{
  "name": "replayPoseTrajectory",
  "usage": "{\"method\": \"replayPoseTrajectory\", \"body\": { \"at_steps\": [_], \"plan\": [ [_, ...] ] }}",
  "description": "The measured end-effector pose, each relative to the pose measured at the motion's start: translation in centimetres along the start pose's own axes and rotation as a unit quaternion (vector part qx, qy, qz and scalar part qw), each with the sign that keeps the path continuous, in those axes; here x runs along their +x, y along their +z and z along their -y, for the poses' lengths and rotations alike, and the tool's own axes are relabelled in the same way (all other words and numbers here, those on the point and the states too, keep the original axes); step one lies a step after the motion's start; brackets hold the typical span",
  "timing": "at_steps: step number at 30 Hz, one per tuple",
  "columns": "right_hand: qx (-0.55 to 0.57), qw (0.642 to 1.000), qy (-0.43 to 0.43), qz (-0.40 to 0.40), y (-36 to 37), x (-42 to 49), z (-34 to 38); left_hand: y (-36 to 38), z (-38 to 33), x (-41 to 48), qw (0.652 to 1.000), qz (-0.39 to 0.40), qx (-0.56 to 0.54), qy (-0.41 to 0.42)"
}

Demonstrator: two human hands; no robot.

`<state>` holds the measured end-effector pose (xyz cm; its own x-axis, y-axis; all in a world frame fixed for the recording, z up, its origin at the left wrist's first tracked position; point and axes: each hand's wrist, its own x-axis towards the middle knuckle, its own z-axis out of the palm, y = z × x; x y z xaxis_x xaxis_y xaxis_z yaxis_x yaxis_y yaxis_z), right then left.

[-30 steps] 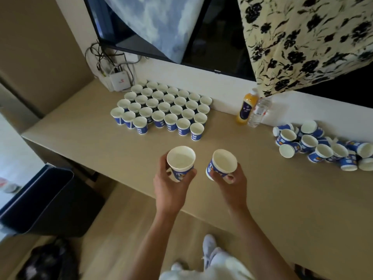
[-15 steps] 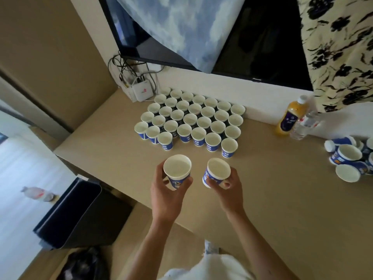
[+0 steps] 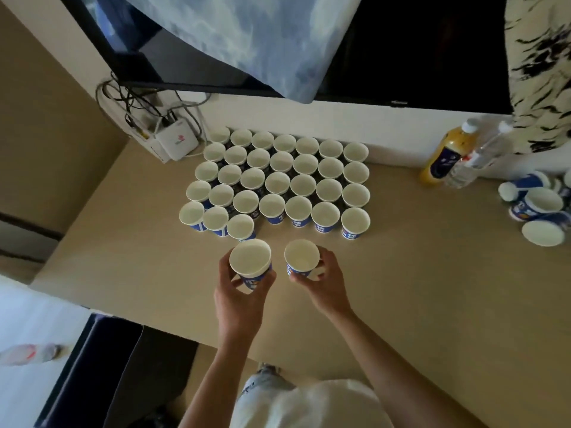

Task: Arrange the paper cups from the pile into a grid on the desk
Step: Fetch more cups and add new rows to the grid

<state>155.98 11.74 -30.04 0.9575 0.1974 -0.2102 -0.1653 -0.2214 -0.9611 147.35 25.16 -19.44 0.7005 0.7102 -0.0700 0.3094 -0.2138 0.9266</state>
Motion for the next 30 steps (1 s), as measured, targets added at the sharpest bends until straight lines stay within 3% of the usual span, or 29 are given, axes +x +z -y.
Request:
{"method": "replayPoseTrajectory", "body": {
  "at_steps": [7, 15, 30],
  "plan": [
    [-0.036, 0.997, 0.031, -0.053, 5.2, 3.3, -0.4, -2.6, 1.9, 5.9, 0.998, 0.066, -0.003, -0.005],
    [-0.121, 0.99, 0.017, -0.076, 9.5, 7.1, -1.9, -4.8, 2.7, 9.7, 0.996, 0.085, -0.006, 0.01],
    [-0.115, 0.986, 0.04, -0.114, 12.0, 8.9, -3.5, -6.7, 4.4, 12.9, 0.995, 0.101, 0.0, 0.012]
  ]
}}
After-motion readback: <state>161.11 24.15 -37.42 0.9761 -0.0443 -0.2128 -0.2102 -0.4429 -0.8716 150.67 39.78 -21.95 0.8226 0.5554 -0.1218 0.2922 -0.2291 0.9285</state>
